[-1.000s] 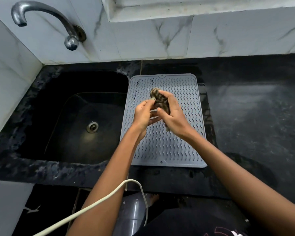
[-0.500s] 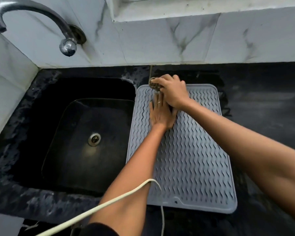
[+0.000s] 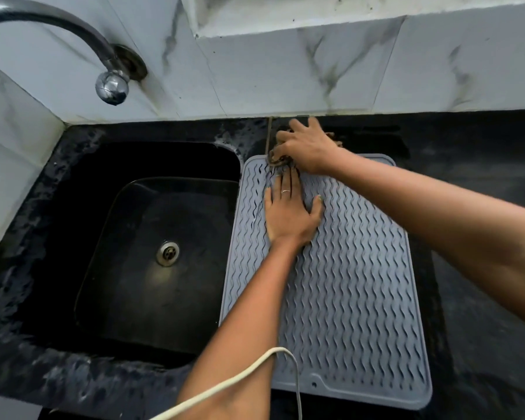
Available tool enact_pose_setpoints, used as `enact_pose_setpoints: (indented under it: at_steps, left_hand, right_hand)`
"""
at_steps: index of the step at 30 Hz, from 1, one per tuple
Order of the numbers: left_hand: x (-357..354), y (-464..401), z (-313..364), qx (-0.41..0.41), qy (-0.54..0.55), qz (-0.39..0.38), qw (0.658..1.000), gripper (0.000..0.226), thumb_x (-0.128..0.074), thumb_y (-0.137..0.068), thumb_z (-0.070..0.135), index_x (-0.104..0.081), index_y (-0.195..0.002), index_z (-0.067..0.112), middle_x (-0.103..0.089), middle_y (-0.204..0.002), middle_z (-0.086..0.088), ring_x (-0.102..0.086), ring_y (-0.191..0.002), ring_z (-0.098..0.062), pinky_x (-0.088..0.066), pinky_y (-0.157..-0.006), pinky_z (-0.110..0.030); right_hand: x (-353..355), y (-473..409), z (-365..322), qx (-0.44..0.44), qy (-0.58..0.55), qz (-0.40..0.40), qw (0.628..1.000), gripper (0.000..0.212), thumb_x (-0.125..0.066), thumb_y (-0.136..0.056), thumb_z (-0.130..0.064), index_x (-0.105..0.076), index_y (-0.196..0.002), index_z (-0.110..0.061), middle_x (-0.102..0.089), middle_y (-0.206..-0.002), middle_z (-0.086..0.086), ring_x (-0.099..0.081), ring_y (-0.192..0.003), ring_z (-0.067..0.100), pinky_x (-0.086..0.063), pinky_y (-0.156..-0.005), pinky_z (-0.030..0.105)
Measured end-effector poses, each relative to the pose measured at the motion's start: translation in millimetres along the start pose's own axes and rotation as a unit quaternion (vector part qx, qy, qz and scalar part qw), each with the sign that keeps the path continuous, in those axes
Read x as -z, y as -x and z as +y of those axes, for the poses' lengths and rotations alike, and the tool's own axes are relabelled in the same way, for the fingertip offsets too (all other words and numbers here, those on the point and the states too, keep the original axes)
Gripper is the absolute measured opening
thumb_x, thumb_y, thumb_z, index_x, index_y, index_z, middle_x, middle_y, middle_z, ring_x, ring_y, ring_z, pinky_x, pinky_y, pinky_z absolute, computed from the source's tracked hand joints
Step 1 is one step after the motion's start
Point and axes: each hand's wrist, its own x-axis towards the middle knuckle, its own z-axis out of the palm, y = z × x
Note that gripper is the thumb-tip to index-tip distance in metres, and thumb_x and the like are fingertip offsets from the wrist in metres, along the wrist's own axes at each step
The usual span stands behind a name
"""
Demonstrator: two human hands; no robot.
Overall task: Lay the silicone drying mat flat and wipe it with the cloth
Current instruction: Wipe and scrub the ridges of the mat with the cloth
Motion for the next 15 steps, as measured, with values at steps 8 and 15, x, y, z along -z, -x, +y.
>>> enact_pose_setpoints:
  at_steps: [8,15]
  left_hand:
    - [0.3,0.2,0.4,-0.001,-0.01,0.0,1.0,0.074,-0.031,-0.095,0.054,-0.008,-0.154,0.017,-0.007,-0.162,-0.003,-0.002,-0.15,-0.019,0.0,-0.121,-0.039]
    - [2.9,1.2,5.5,-0.037,-0.07,0.004,0.997,0.07,-0.026,-0.097,0.049,-0.002,-0.154,0.015,0.002,-0.162,-0.004,0.002,-0.15,-0.022,0.006,-0.12,-0.039]
  right_hand:
    - [4.5,60.5,49.5,-0.025,0.049,-0.032,0.998,0.049,-0.056,-0.087,-0.004,-0.056,-0.128,-0.03,-0.051,-0.13,0.003,-0.04,-0.115,0.03,-0.035,-0.087,0.048]
    - [33.2,67.8,63.6,-0.014,0.076,-0.1,0.992,0.037,-0.06,-0.087,-0.015,-0.062,-0.12,-0.032,-0.057,-0.119,0.002,-0.045,-0.11,0.03,-0.037,-0.081,0.045]
